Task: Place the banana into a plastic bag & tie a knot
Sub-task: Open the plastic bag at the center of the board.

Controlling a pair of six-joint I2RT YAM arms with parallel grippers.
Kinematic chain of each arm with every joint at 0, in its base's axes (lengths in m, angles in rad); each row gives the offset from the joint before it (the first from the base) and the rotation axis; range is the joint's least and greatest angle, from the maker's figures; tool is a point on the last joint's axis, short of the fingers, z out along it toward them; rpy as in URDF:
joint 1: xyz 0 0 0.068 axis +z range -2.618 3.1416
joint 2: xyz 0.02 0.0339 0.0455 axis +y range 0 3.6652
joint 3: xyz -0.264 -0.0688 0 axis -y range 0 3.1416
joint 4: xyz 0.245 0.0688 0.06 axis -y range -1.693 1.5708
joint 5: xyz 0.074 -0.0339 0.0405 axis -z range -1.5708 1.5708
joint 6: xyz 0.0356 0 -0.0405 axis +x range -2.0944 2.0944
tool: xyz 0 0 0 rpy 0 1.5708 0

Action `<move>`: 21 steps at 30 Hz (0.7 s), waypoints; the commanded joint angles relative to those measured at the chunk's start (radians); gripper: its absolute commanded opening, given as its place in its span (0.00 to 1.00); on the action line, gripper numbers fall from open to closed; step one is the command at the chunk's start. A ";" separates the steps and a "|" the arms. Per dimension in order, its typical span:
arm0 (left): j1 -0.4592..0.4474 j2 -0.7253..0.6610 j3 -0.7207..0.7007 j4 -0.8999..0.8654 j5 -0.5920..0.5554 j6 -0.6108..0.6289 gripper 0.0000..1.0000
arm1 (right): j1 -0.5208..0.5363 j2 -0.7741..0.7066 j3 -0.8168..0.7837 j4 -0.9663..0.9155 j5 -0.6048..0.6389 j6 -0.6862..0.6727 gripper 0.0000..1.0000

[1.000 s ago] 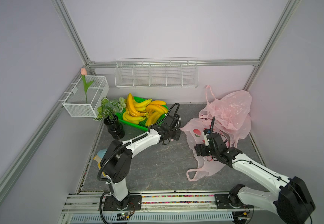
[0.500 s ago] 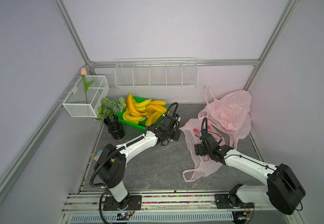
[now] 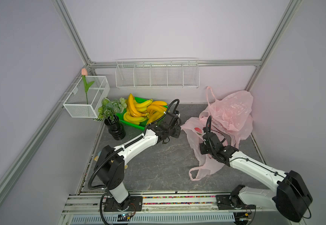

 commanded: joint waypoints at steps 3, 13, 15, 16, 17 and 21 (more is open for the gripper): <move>-0.004 -0.198 -0.142 0.023 -0.129 -0.175 0.79 | 0.026 0.002 0.099 -0.072 -0.065 0.116 0.07; -0.027 -0.401 -0.546 0.437 0.107 -0.429 0.91 | 0.100 0.093 0.186 -0.057 -0.091 0.173 0.06; -0.029 -0.344 -0.538 0.487 0.175 -0.430 0.90 | 0.116 0.103 0.185 -0.044 -0.092 0.182 0.07; -0.032 -0.325 -0.540 0.515 0.200 -0.432 0.90 | 0.119 0.106 0.186 -0.040 -0.094 0.186 0.07; -0.039 -0.302 -0.542 0.541 0.213 -0.434 0.90 | 0.122 0.110 0.188 -0.038 -0.096 0.191 0.06; -0.041 -0.211 -0.531 0.584 0.251 -0.455 0.80 | 0.131 0.105 0.182 -0.023 -0.106 0.200 0.07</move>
